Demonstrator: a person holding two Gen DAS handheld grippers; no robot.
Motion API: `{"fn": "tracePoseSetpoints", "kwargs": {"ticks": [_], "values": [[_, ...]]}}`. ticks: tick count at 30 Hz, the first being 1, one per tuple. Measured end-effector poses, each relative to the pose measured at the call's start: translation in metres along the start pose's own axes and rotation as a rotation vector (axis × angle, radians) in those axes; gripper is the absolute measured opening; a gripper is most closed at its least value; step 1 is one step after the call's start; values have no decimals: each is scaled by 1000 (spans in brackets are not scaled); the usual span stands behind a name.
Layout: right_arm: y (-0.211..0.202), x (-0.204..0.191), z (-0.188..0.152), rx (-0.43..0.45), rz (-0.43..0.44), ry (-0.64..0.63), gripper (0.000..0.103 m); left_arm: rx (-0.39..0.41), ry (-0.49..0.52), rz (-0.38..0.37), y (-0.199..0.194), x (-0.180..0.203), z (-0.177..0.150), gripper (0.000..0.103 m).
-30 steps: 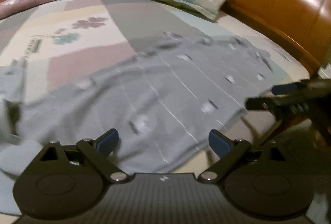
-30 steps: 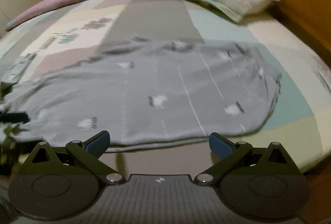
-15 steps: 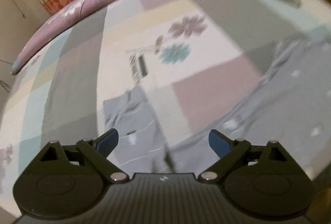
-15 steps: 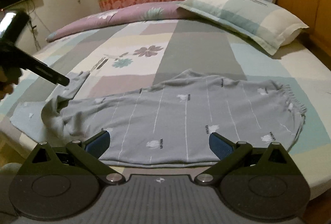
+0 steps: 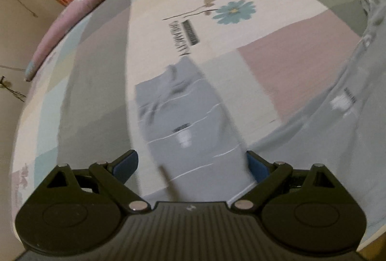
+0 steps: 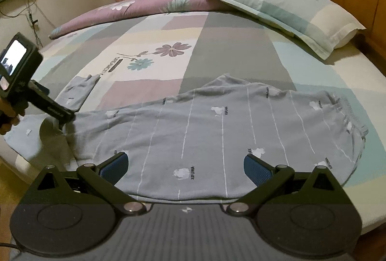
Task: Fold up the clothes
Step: 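Move the open left tool to the cuff of a pant leg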
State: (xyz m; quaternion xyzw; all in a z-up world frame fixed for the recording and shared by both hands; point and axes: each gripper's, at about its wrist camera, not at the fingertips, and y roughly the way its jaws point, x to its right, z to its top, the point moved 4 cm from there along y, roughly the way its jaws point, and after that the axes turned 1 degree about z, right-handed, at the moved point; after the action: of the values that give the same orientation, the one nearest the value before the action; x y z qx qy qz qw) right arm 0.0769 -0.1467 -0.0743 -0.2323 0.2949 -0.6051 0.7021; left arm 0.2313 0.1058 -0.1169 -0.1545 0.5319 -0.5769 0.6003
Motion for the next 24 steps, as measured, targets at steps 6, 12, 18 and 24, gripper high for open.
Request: {"fn": "tracePoseSetpoints", "kwargs": {"ticks": [6,12,18,24], "values": [[4,-11,4,-8,4,-14,103,38,-61,15,-15,-36,-26,94],[6,-25,6,-17,10,-44,103,83,-161,-6,-31,-61,-59,94],[11,-38,7,-28,24,-74,103,68,-312,-67,-25,-78,-106,94],[20,-47,5,-54,32,-96,103,48,-364,-118,-13,-74,-132,94]]}}
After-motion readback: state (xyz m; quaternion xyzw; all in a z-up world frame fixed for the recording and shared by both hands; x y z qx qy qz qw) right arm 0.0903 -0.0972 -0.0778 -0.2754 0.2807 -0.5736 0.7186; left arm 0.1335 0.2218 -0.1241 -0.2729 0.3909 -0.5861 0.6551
